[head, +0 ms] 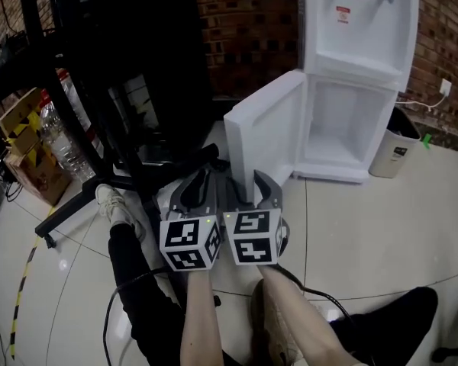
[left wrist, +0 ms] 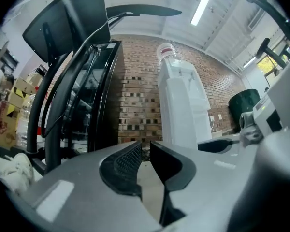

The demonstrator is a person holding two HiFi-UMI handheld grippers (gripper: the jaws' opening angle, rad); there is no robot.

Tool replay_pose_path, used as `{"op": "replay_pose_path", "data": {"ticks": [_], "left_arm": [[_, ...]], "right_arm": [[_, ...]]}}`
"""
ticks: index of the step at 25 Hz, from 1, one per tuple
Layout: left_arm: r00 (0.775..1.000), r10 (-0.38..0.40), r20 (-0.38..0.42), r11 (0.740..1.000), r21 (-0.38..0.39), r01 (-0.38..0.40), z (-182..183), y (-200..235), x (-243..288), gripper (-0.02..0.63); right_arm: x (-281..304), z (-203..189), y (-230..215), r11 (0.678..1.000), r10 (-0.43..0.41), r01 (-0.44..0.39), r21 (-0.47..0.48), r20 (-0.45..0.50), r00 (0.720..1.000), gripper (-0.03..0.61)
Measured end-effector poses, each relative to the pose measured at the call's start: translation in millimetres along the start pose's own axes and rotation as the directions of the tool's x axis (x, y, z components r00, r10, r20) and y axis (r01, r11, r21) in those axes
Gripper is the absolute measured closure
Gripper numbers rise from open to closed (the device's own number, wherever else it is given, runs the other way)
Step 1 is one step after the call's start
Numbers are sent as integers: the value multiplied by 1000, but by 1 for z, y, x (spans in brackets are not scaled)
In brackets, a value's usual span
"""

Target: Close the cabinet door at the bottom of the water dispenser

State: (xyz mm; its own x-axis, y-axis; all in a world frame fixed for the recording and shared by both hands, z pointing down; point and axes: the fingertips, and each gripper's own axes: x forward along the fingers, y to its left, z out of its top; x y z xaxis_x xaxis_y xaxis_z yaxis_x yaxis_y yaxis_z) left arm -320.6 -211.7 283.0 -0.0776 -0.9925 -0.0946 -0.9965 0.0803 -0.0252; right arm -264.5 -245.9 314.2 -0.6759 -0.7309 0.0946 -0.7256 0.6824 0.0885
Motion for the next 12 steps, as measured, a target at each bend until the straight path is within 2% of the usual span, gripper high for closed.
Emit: {"op": "replay_pose_path", "data": {"ticks": [6, 12], "left_arm": [[999, -38, -3, 999, -17, 38, 0, -37, -9, 560], [993, -120, -17, 993, -19, 120, -3, -82, -23, 560]], "right_arm": [[-45, -6, -27, 995, -91, 91, -51, -2, 996, 373], [-84, -15, -65, 979, -201, 199, -41, -30, 979, 380]]}}
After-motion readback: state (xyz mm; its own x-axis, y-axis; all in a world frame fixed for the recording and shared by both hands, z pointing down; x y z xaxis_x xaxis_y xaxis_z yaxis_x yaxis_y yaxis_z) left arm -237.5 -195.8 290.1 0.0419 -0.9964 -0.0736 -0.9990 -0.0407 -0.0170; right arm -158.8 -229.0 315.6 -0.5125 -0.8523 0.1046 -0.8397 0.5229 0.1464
